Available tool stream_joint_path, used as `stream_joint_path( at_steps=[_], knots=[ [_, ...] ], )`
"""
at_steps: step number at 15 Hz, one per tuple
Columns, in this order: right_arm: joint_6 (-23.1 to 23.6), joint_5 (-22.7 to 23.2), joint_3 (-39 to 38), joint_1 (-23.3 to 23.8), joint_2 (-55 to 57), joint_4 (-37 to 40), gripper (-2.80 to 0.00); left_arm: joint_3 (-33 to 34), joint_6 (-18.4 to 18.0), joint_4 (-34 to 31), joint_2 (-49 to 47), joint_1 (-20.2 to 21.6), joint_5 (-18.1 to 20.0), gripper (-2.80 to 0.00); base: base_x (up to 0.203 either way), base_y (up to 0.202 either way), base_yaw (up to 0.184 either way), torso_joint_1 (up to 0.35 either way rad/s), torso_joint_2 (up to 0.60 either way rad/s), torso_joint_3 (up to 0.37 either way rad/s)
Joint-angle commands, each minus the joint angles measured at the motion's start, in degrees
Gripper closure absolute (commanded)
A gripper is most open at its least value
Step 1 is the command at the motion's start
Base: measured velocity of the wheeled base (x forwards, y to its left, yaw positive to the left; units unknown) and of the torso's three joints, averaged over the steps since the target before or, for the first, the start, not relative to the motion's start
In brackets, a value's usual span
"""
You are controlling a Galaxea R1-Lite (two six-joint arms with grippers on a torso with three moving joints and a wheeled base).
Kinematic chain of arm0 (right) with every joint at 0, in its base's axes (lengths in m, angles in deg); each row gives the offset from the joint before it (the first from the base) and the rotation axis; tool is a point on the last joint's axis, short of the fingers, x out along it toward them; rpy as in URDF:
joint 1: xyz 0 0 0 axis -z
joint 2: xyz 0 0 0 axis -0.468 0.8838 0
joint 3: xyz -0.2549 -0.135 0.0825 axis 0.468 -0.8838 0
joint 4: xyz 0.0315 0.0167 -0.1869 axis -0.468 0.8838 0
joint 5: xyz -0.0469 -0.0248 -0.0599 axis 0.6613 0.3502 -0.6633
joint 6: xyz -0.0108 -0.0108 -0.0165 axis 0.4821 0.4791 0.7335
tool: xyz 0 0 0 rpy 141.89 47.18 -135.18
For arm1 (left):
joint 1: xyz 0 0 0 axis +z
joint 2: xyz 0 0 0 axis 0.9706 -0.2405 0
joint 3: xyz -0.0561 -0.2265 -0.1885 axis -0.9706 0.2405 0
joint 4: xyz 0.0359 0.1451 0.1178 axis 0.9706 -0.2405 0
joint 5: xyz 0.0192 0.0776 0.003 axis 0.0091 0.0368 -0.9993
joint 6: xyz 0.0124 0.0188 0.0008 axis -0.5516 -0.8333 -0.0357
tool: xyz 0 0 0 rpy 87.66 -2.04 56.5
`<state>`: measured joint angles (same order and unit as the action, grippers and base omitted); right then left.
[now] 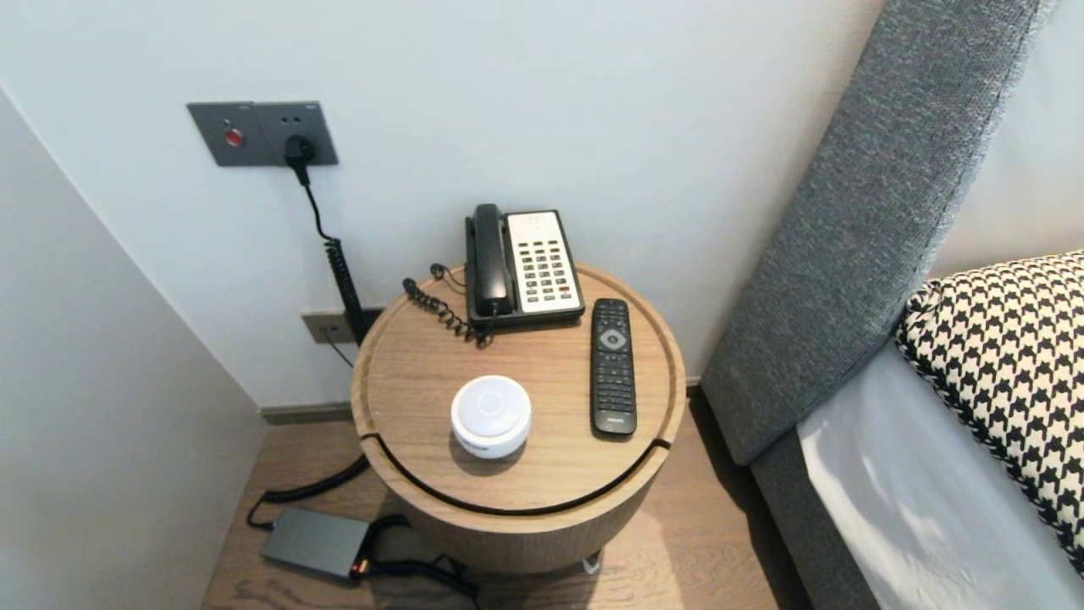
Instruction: Open the nightstand drawer
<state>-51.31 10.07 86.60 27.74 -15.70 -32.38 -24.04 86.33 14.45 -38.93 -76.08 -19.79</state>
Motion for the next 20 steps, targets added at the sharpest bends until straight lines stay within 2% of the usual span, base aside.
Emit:
stream_joint_path(
  at_steps=[1, 10, 13, 15, 16, 20],
  knots=[
    [0.0, 0.1, -1.6, 0.0, 0.1, 0.0, 0.00, 0.7, 0.0, 0.0, 0.1, 0.0, 0.0, 0.00, 0.000, 0.000, 0.000, 0.000, 0.00, 0.000],
    [1.1, 0.4, -1.4, 0.0, 0.0, -0.2, 0.00, 0.7, 0.0, 0.0, 0.1, 0.0, 0.0, 0.00, 0.000, 0.000, 0.000, 0.000, 0.00, 0.000],
    [1.7, 2.2, 1.4, -0.1, 0.1, 1.8, 0.00, 0.7, 0.0, 0.0, 0.1, 0.0, 0.0, 0.00, 0.000, 0.000, 0.000, 0.000, 0.00, 0.000],
    [1.7, 3.4, 6.1, -0.1, 1.5, 6.1, 0.00, 0.7, 0.0, 0.0, 0.1, 0.0, 0.0, 0.00, 0.000, 0.000, 0.000, 0.000, 0.00, 0.000],
    [1.6, 4.0, 10.7, -0.1, 4.1, 8.3, 0.00, 0.7, 0.0, 0.0, 0.1, 0.0, 0.0, 0.00, 0.000, 0.000, 0.000, 0.000, 0.00, 0.000],
    [1.6, 7.9, 25.5, -0.2, 20.7, 11.7, 0.00, 0.7, 0.0, 0.0, 0.1, 0.0, 0.0, 0.00, 0.000, 0.000, 0.000, 0.000, 0.00, 0.000]
  ],
)
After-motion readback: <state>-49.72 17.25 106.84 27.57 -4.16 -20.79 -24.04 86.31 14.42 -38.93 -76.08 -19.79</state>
